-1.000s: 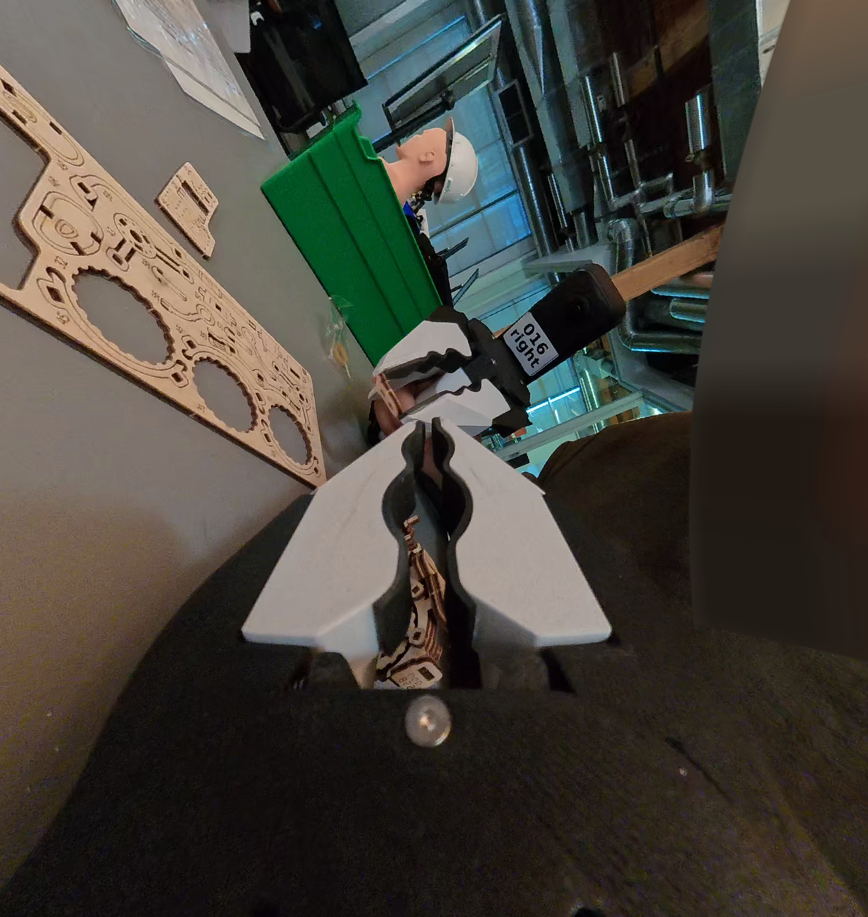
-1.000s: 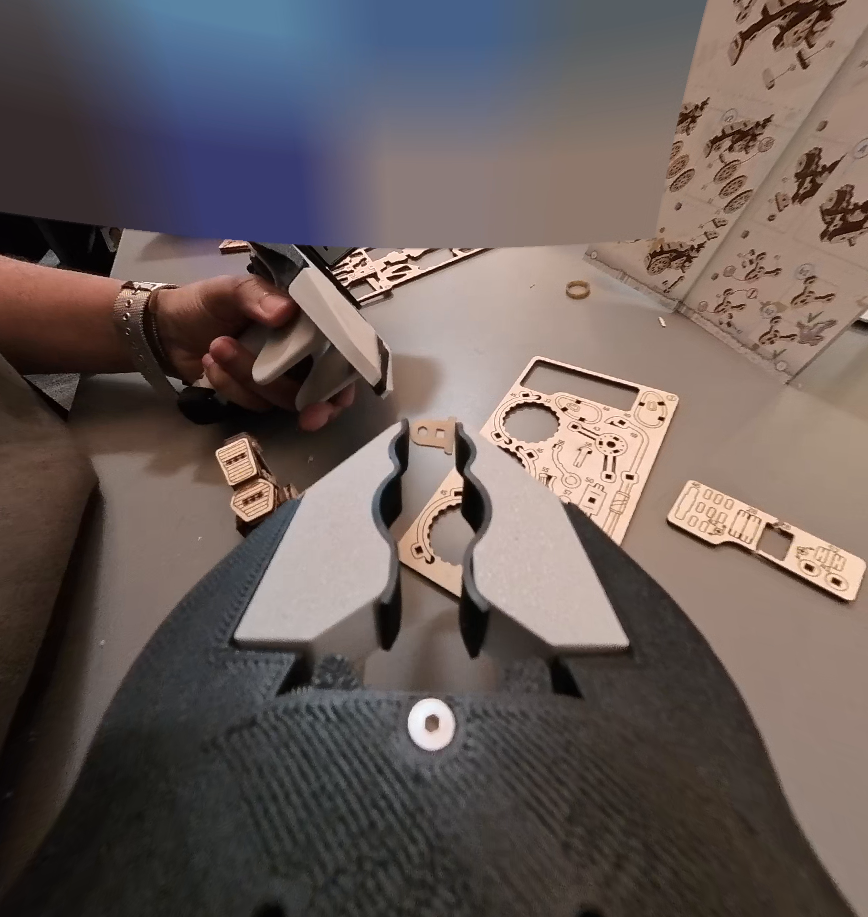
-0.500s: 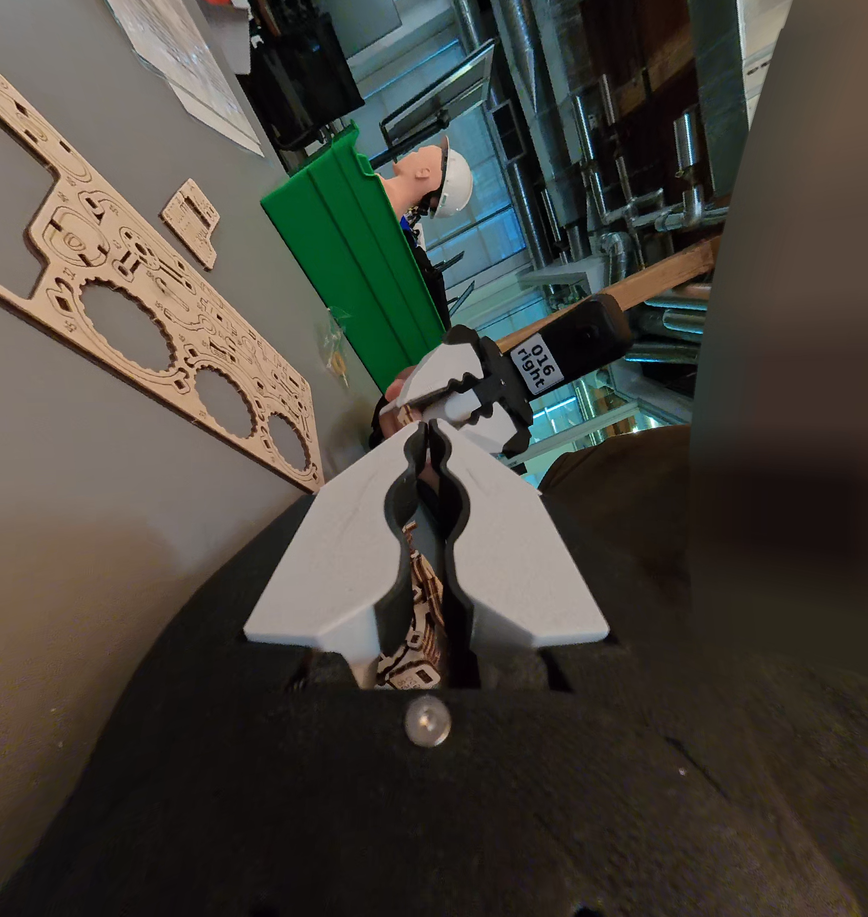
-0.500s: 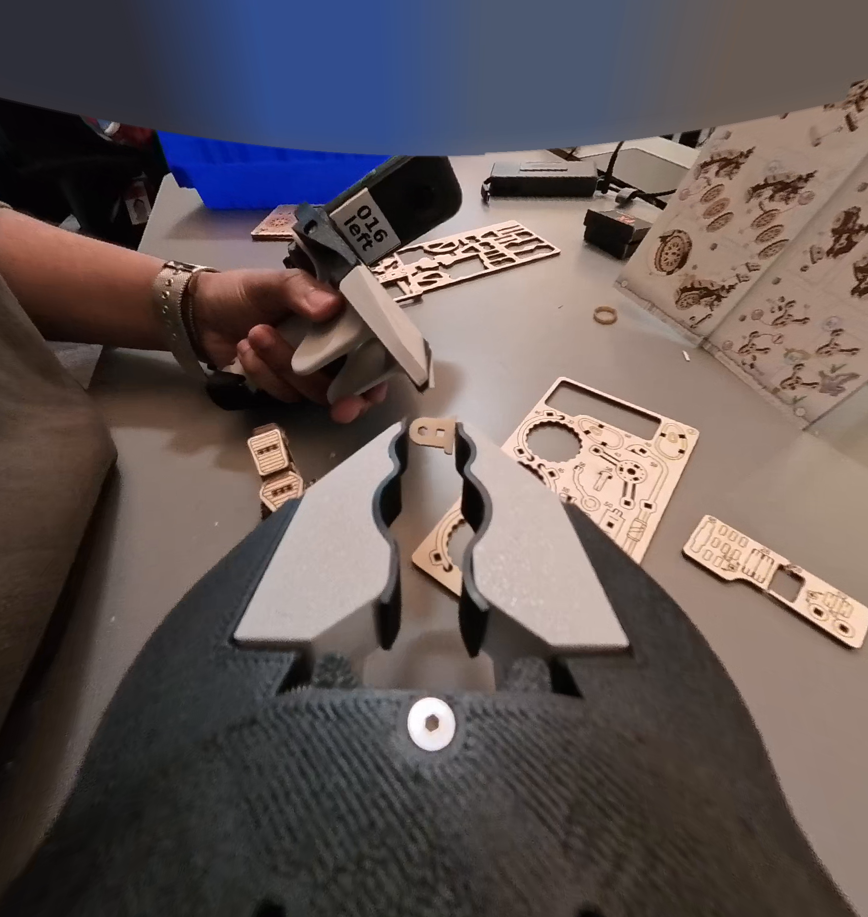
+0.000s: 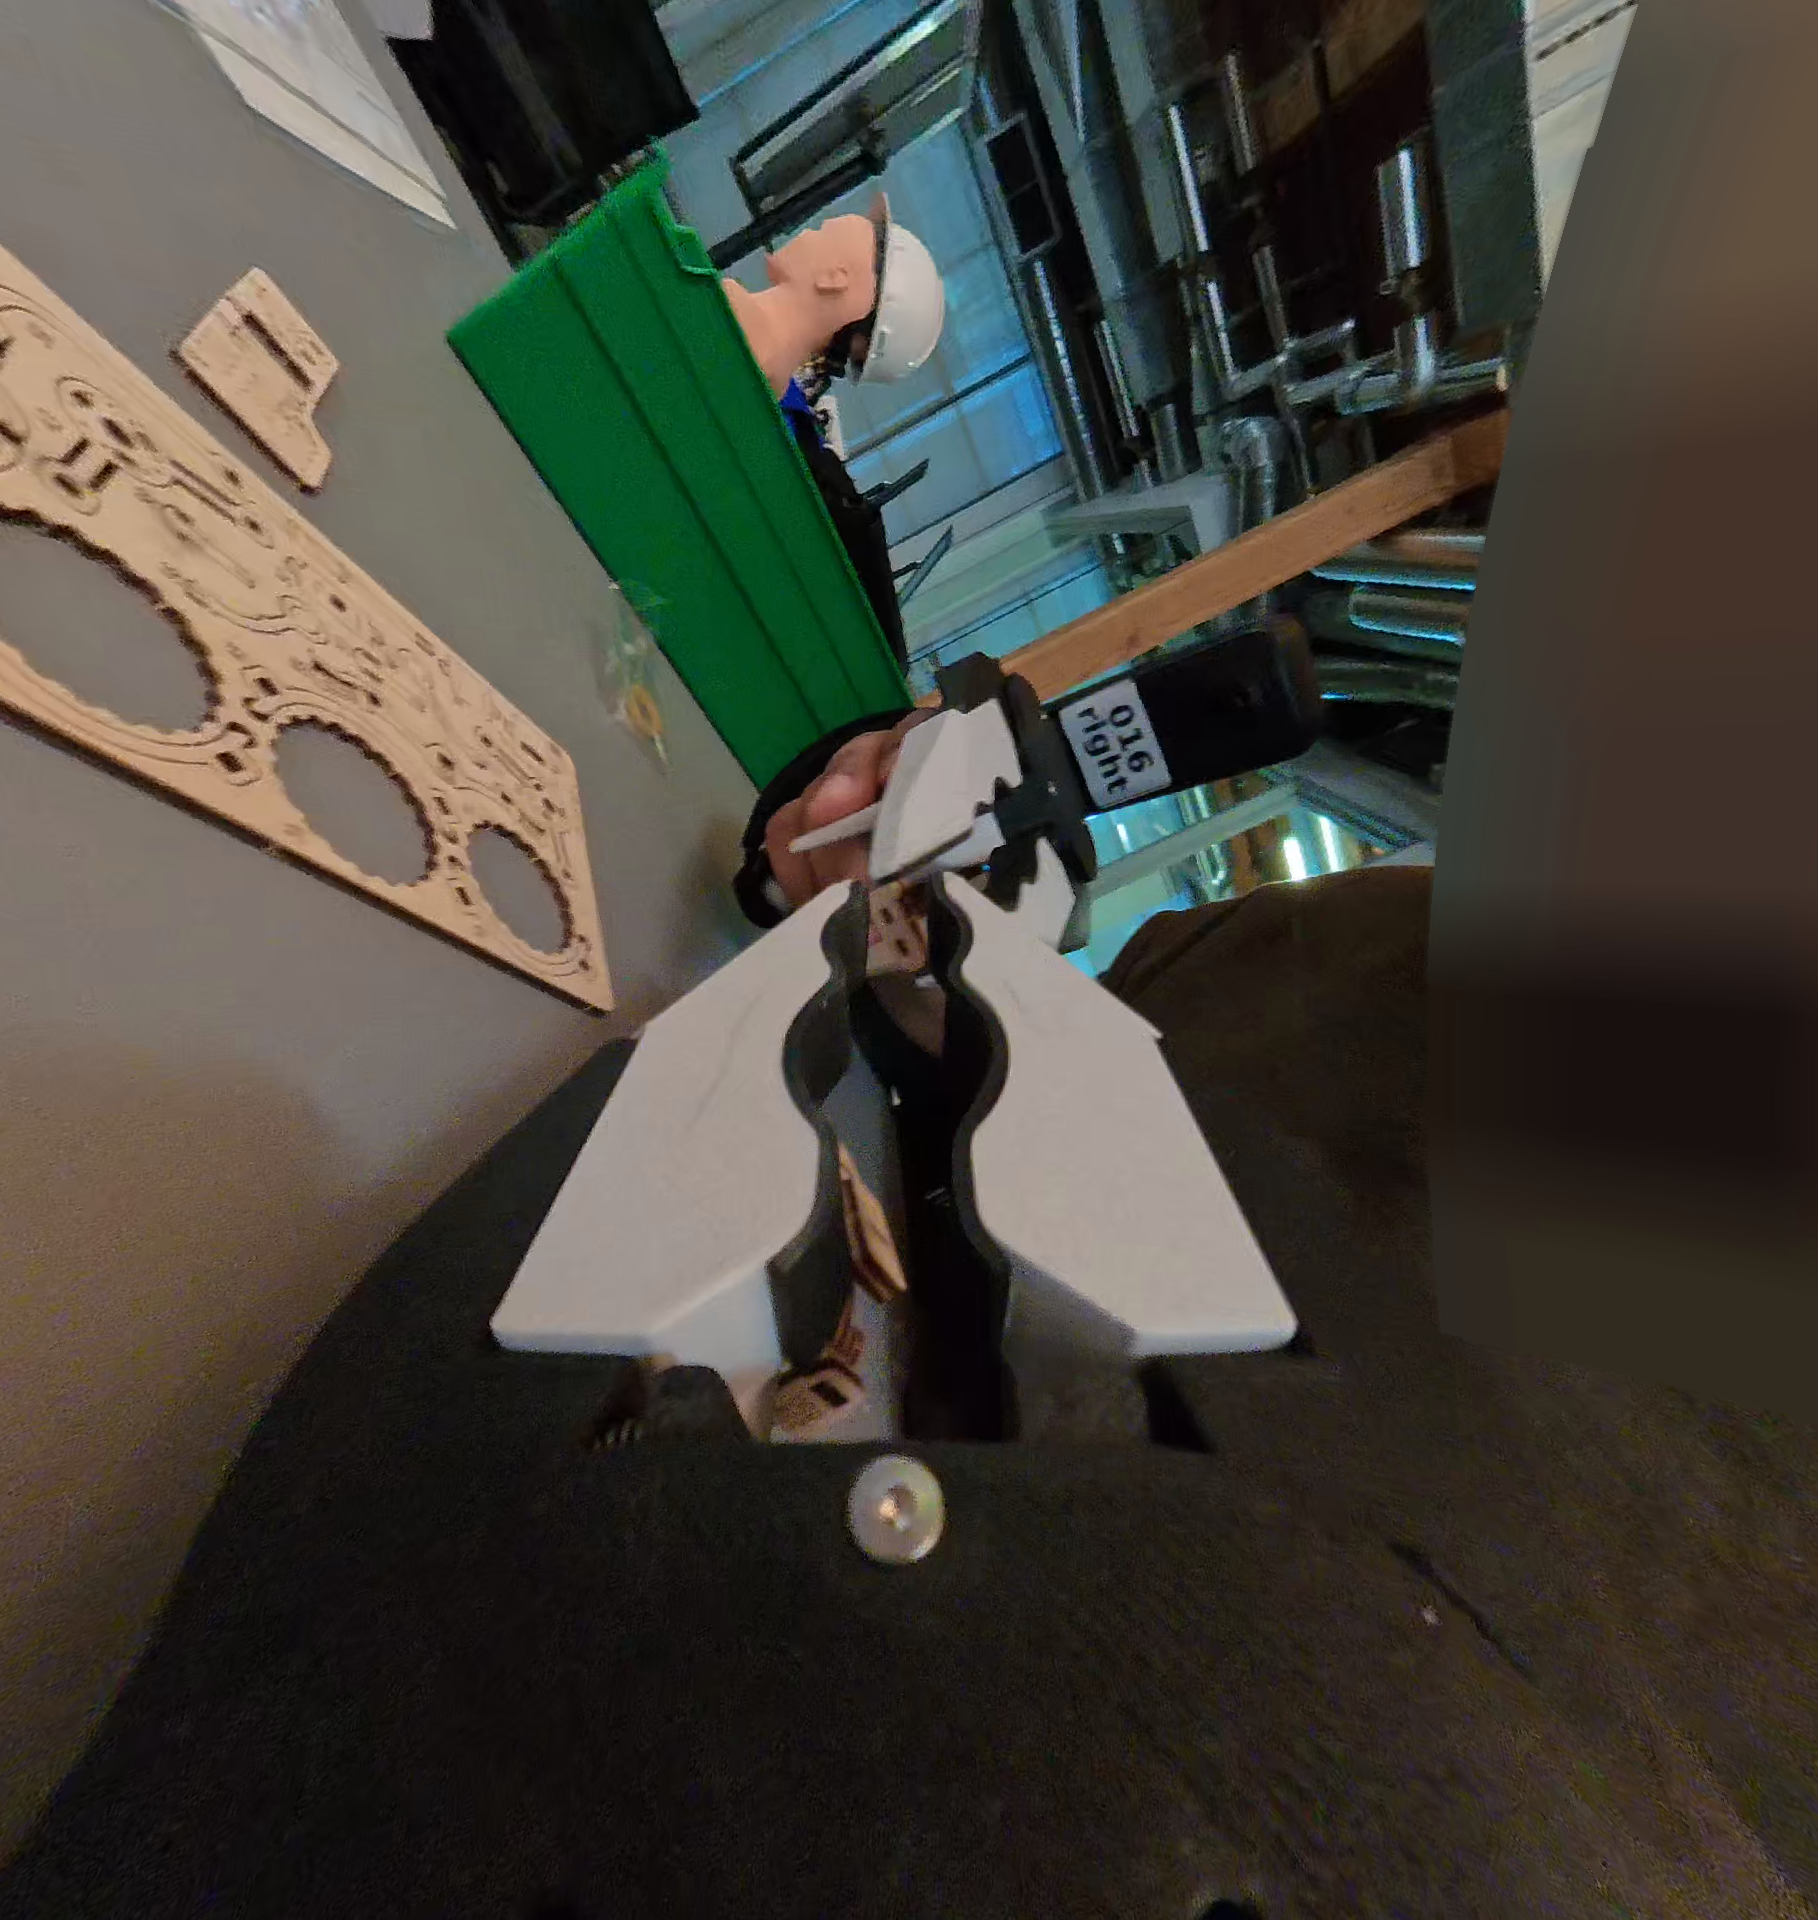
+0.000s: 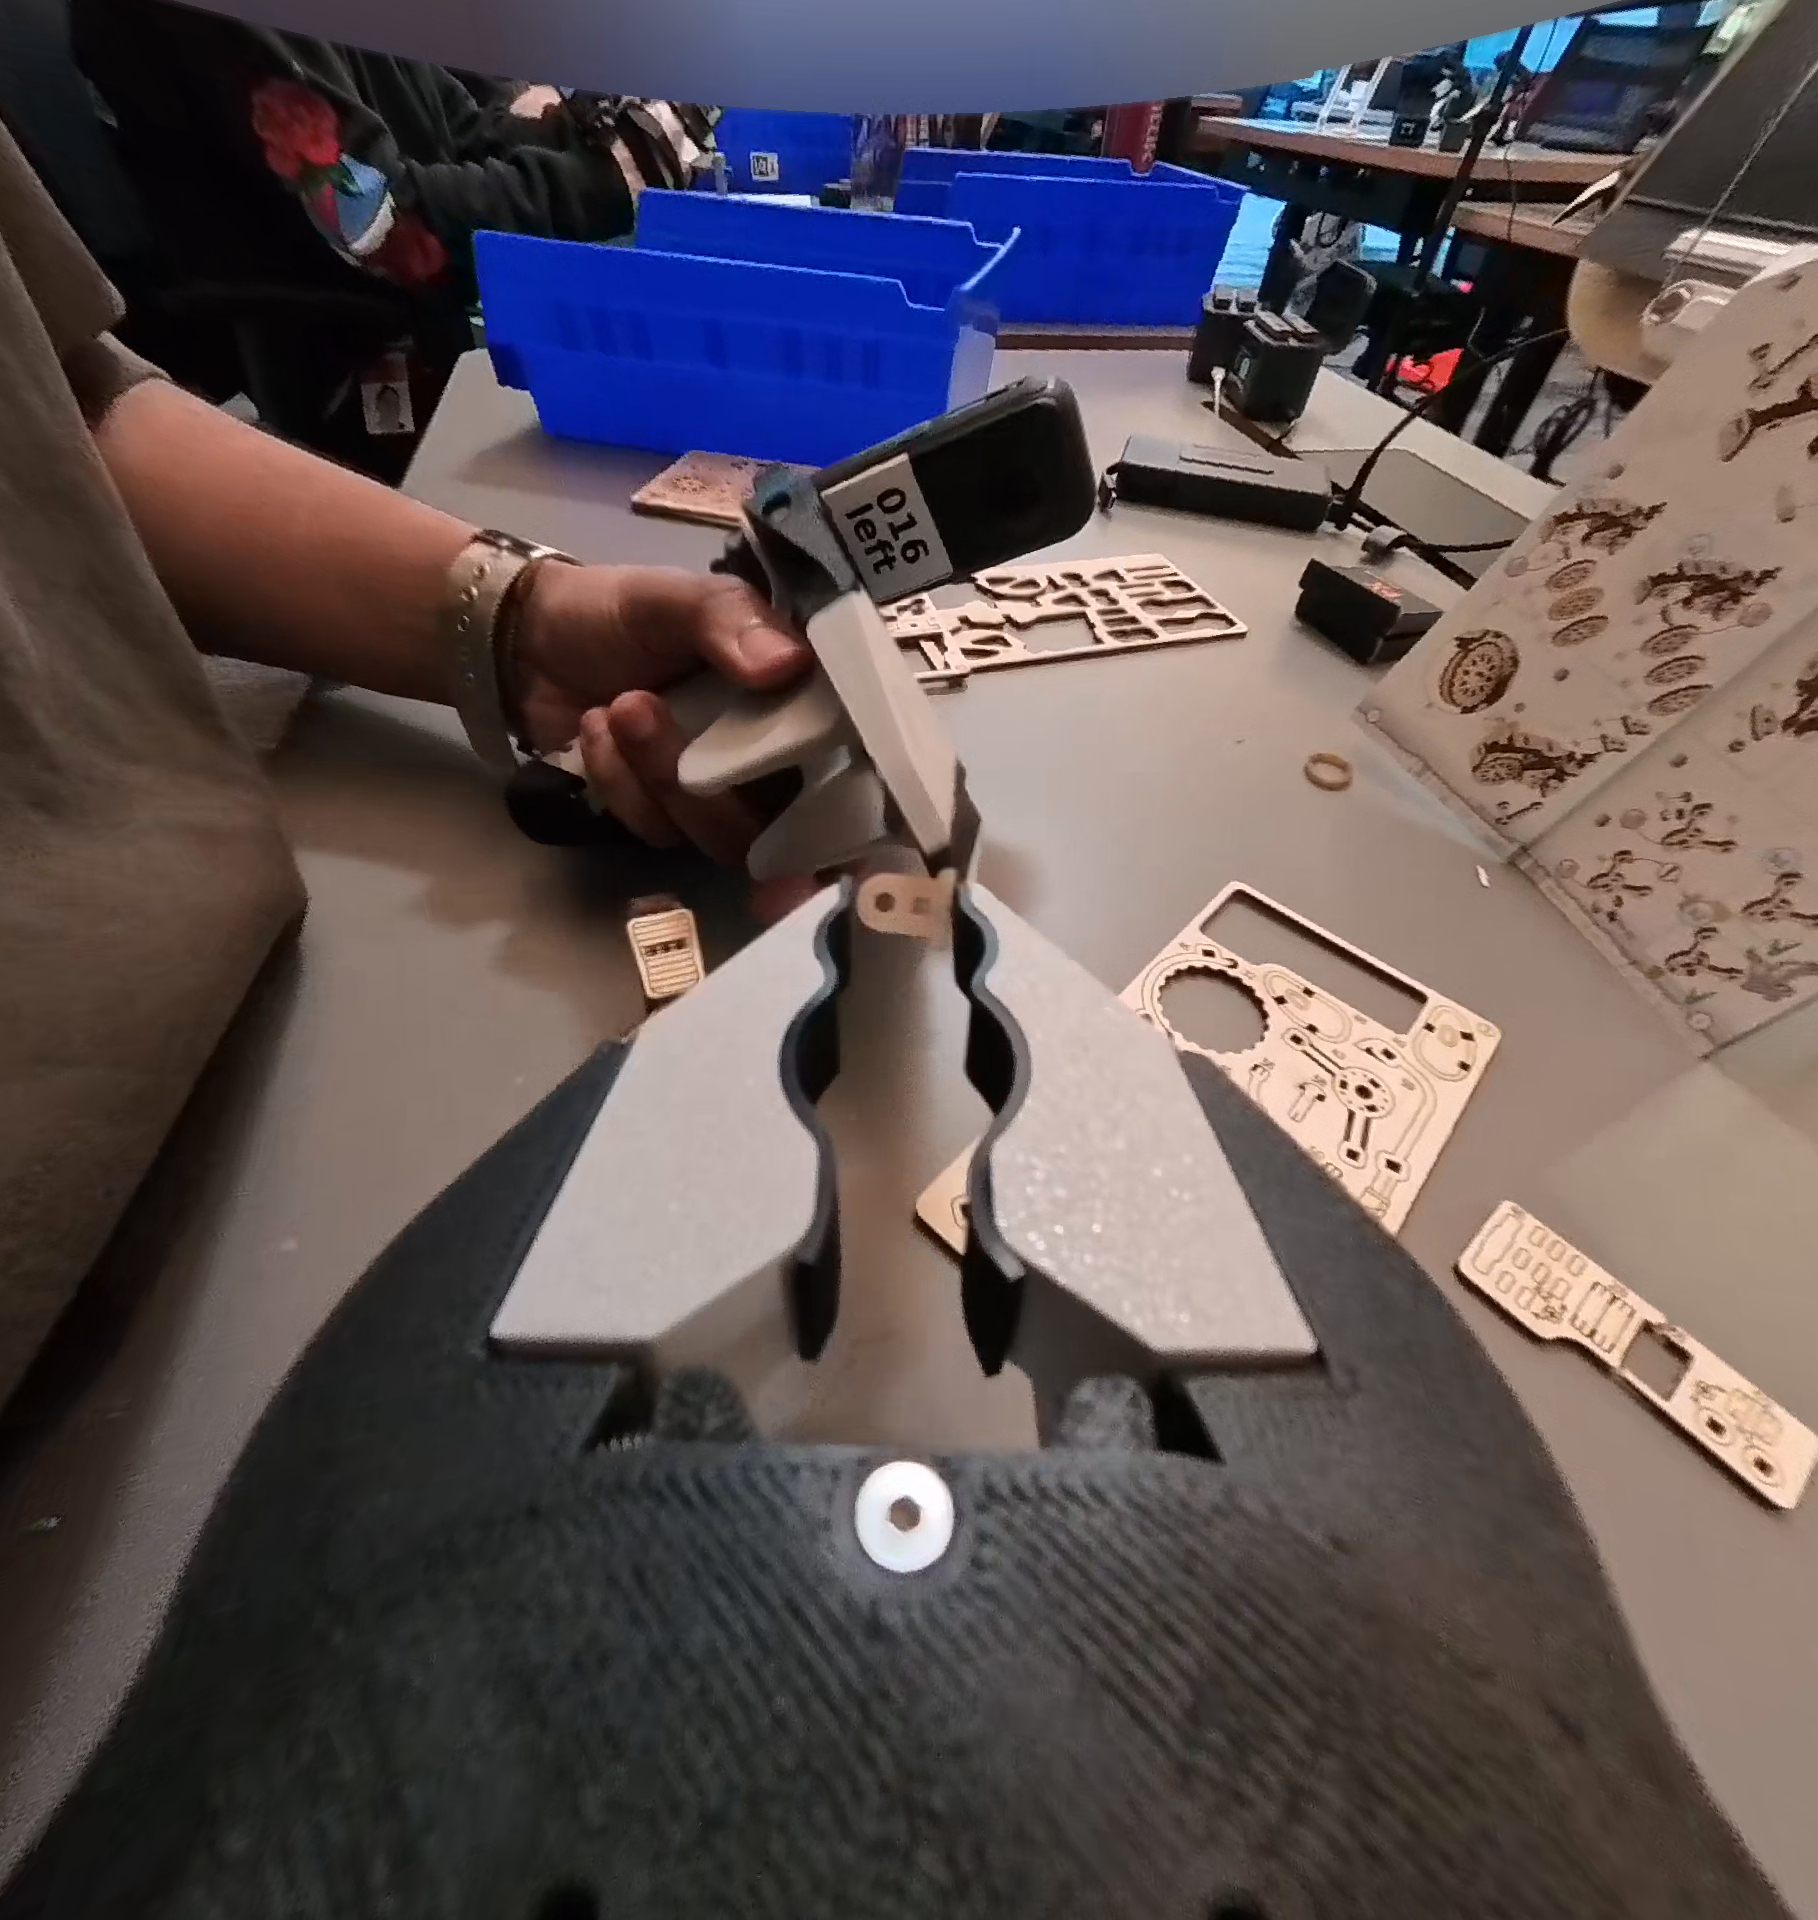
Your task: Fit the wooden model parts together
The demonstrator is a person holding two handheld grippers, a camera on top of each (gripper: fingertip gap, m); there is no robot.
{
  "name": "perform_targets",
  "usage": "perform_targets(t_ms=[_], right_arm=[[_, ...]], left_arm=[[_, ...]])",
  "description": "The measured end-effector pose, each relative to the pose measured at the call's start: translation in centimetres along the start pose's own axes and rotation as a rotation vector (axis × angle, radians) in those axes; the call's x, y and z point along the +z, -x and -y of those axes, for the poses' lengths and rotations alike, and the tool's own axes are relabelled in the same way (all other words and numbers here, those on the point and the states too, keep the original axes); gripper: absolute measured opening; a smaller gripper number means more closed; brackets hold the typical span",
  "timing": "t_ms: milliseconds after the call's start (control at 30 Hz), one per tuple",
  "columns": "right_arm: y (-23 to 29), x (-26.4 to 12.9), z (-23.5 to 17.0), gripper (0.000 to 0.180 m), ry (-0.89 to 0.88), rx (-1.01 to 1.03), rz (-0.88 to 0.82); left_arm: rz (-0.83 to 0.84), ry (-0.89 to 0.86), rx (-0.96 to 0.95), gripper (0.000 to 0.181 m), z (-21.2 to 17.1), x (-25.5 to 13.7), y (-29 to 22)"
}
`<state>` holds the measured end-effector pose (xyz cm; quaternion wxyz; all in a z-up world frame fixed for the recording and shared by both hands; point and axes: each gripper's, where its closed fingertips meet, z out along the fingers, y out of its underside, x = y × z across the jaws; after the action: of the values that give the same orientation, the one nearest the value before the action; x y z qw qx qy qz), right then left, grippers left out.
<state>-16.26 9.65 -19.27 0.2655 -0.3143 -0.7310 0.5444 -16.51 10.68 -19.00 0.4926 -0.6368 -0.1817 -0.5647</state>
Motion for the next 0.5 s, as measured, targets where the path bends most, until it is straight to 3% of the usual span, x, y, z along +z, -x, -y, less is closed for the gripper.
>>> perform_targets(t_ms=[33,500], right_arm=[[0.0,0.0,0.0,0.016,0.007,-0.009,-0.006],[1.1,-0.4,0.5,0.016,0.011,-0.145,-0.034]], left_arm=[[-0.019,-0.002,-0.005,0.009,0.0,0.0,-0.5],[0.023,0.025,0.031,0.001,-0.7,0.4,-1.1]])
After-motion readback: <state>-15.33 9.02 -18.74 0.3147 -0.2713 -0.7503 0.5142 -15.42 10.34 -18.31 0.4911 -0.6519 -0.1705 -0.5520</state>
